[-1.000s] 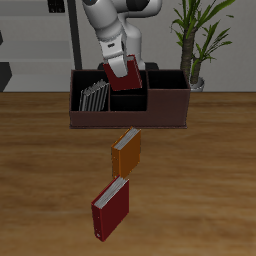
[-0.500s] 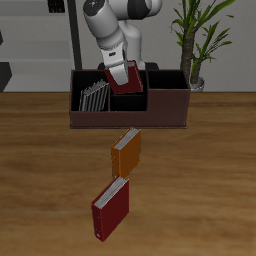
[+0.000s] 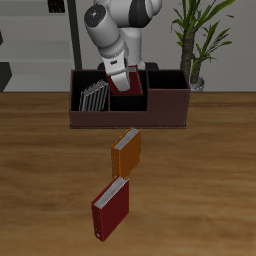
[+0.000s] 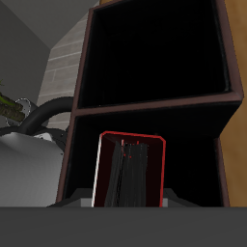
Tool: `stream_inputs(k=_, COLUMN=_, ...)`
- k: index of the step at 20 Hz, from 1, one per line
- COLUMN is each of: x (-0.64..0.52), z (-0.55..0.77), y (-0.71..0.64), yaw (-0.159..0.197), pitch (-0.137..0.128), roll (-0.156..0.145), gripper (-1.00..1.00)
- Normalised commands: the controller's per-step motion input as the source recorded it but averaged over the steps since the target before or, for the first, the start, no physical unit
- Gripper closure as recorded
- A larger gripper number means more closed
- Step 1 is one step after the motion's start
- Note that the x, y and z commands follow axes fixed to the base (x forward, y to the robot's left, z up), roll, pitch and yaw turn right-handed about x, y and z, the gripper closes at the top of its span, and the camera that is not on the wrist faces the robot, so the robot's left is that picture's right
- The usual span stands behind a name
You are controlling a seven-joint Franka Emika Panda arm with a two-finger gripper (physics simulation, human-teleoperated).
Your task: Place the striped book into the back desk caddy's left compartment and place the right red book into the back desk caddy's back compartment and place the orange book into the back desk caddy's front compartment
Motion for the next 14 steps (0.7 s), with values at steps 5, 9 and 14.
stream_inputs(k=5, x=0.01, z=-0.24, y=-0.04, yaw=0.012, pitch=0.072, roll=-0.015, gripper=1.0)
stream_inputs(k=9, x=-0.04, z=-0.22, y=-0.03, yaw=-0.055, pitch=0.095, roll=-0.026, gripper=-1.0)
stream_inputs(k=14, x=-0.04, z=-0.03, y=-0.02, yaw=0.003, pitch=0.026, roll=-0.001, gripper=-1.0)
